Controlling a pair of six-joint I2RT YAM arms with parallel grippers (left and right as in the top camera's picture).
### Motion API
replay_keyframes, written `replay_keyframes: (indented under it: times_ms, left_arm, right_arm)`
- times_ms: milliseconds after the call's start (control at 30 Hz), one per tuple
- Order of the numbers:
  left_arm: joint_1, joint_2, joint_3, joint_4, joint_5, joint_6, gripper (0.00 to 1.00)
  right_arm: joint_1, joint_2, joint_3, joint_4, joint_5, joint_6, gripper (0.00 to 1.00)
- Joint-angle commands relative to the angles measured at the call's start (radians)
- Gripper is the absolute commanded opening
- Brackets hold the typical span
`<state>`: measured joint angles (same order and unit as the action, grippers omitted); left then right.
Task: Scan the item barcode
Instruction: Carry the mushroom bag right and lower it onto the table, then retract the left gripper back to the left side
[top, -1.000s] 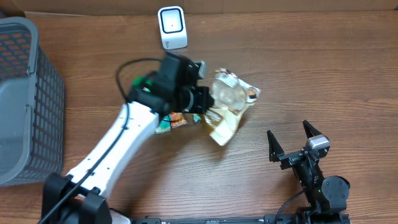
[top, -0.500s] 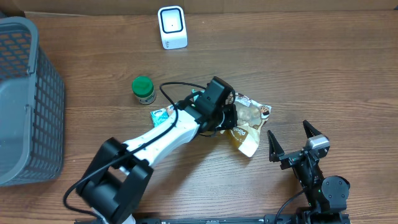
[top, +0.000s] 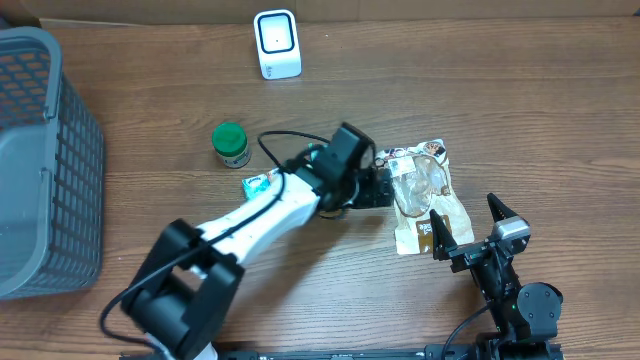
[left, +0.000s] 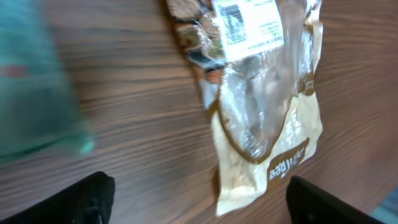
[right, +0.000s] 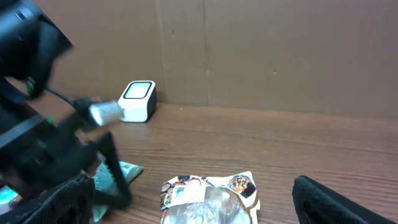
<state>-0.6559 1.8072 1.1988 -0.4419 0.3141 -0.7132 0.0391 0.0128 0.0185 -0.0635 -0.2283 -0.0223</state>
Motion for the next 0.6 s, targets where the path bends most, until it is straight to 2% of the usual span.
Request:
replay_keyframes:
  times_ms: [0, 200, 367, 467, 567]
  left_arm:
    - [0.069, -0.157, 0.077, -0.061, 0.011, 0.15, 0.83]
    - [0.217, -0.369, 0.12, -0.352, -0.046, 0.388, 0.79]
    - [0.385, -0.482, 0.12, -0.577, -0.208, 0.463, 0.79]
    - [0.491, -0.521, 0.12, -0.636, -0.259, 0.52, 0.76]
    - [0.579, -0.532, 0.12, -0.644, -0.285, 0.649, 0.78]
  right_arm:
    - [0.0, -0.01, -0.011, 0.005, 0.007, -0.002, 1.0]
    - [0.0, -0.01, -0.011, 0.005, 0.007, -0.002, 1.0]
    - [0.0, -0.01, -0.011, 0.005, 0.007, -0.002, 1.0]
    - [0.0, -0.01, -0.011, 0.005, 0.007, -0.002, 1.0]
    - [0.0, -0.01, -0.011, 0.005, 0.007, -0.002, 1.0]
